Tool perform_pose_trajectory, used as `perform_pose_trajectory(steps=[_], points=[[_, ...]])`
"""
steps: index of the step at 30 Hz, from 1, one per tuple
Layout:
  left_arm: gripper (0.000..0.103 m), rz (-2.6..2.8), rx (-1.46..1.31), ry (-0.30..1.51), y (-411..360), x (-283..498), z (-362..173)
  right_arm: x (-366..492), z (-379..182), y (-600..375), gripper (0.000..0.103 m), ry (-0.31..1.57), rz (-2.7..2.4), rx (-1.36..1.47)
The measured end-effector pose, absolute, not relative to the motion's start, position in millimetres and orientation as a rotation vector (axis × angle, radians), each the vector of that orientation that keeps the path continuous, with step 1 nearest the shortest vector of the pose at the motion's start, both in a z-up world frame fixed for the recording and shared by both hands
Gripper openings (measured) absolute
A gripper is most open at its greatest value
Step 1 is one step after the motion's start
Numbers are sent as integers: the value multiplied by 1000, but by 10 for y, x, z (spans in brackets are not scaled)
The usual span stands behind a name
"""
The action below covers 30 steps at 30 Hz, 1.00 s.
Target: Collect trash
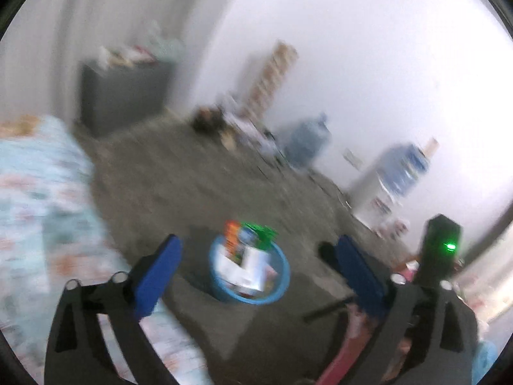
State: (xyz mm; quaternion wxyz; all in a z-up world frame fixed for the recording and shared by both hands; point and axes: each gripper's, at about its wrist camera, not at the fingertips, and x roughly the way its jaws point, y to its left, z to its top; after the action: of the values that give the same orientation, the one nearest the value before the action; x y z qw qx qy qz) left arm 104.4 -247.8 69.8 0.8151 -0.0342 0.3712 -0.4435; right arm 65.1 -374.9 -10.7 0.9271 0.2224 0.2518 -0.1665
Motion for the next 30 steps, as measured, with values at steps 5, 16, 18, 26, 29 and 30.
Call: perform_pose_trajectory(steps=[5,16,18,26,29,30], points=[[97,-641,-103,701,-1224,826,834,711,271,-2876,95,467,-194,294],[98,-70,4,623,517,147,497,930,271,-1449,95,624,-131,168],[98,-29,-13,644,635,65,374,975,135,-1235,95,702,-123,141],[97,5,-70,866,770,-7,-156,924,-236,-588,95,831,-171,13],[97,-7,-23,871,715,-77,-196,868,-287,-526,95,843,-202,-29],[97,-14,-14,869,699,-101,-184,827,-281,-547,95,840,-213,-36]])
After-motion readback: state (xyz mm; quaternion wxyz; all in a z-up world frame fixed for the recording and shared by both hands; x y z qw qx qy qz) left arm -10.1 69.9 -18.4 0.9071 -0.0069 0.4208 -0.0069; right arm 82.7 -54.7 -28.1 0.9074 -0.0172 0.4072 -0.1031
